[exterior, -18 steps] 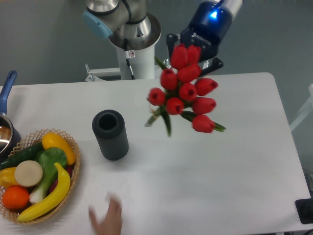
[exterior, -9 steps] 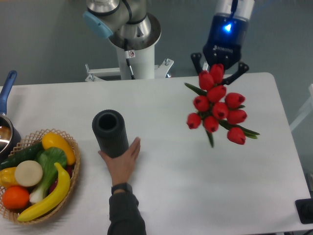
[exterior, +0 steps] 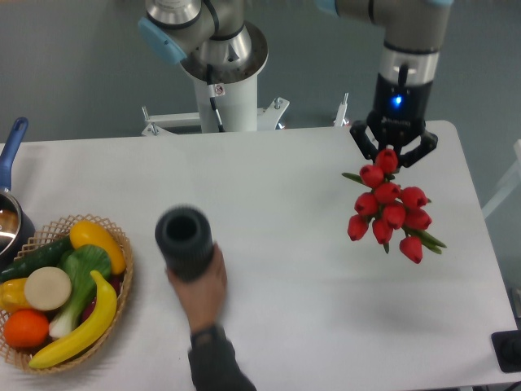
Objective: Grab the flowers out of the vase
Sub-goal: 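Carry the held tulips away from the vase and hold them raised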
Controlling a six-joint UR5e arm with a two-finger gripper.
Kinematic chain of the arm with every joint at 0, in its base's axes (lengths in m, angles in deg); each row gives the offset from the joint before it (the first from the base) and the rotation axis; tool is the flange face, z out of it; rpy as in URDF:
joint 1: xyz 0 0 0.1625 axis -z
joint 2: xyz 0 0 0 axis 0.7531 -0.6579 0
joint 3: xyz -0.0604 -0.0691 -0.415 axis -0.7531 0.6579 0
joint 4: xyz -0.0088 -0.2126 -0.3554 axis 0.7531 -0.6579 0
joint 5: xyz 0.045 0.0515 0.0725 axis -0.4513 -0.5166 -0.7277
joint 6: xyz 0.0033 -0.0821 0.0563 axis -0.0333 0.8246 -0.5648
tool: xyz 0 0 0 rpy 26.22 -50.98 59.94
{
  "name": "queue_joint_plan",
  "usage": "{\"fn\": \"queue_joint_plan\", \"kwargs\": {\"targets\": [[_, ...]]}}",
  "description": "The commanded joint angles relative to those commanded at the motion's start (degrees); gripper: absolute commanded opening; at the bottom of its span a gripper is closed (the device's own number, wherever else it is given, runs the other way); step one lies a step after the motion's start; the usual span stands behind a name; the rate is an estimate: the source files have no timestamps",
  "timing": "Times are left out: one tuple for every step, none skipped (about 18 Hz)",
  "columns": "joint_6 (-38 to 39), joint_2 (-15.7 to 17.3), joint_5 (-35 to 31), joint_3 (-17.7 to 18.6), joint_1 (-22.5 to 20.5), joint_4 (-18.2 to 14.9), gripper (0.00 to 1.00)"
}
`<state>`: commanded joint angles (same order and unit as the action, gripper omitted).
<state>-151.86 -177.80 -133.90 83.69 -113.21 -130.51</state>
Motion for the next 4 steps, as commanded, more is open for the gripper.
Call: {"fn": "queue_joint_plan", "kwargs": {"targets": [[0.0,-0.7,-1.31,-0.44,0.0,0.0,0.05],[0.0,-1.49,-2.98,-0.71,0.0,0.0,0.05],[-0.35,-2.37,-4.56,-0.8,0.0,0.0,0.05],[-1.13,-3.34,-5.97,-0.8,0.0,0.0,0.04]]}}
